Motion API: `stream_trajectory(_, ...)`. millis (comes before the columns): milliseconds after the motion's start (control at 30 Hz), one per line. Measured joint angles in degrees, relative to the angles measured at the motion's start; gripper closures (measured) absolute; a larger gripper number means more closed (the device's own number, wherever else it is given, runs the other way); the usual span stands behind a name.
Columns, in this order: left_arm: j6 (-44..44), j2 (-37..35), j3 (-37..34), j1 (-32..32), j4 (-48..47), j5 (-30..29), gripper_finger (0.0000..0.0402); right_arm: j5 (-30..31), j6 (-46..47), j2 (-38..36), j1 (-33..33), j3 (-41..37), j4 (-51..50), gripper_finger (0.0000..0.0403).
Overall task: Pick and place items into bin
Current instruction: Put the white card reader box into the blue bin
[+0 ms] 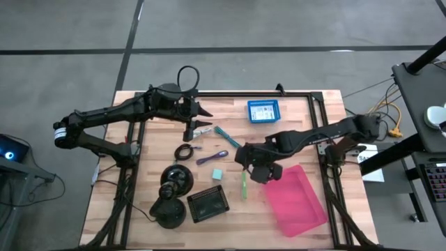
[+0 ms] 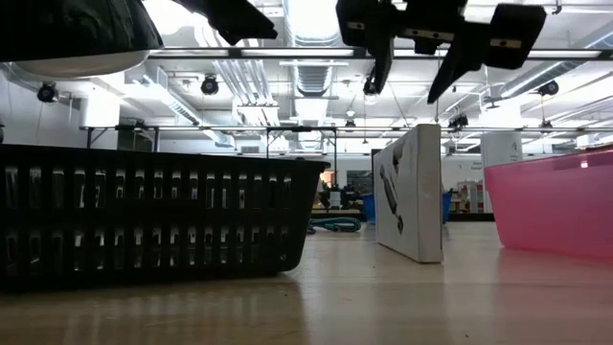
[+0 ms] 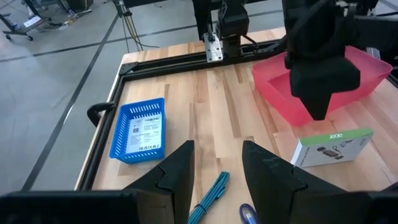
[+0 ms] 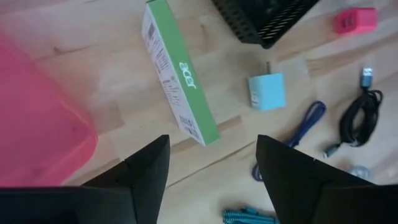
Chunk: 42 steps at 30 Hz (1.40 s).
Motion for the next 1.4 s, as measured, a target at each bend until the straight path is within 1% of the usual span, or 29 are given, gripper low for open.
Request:
stream_trajectory(333,0.00,0.04,0.00,0.00,-0.03,0.00,0.0282,-0.01,-2.16,4.64,-0.02,0.00,2.20,0.0181)
stream_trajectory(567,0.01,0.07,0.00,0.00,-0.37,0.00,0.0282,0.53,-6.23,6.42,-0.02,0.00,3.23,0.0182)
stream_trajectory(633,0.02,0.09,0.00,0.00,-0.73,-0.02,0.0282,1.31,-6.47,6.68,-0.02,0.00,3.26,0.0182)
stream_trajectory(967,0.04,0.09,0.00,-0.01,-1.33,-0.02,0.0282,1.49,-6.69,9.88,-0.02,0.00,4.69,0.0182)
stream_trajectory(1167,0.04,0.09,0.00,0.00,-1.30,-0.02,0.0282,1.49,-6.56,10.25,-0.02,0.00,4.85,0.0182)
stream_trajectory(1400,0.04,0.09,0.00,0.00,-1.30,-0.02,0.0282,1.44,-6.53,10.27,-0.02,0.00,4.83,0.0195)
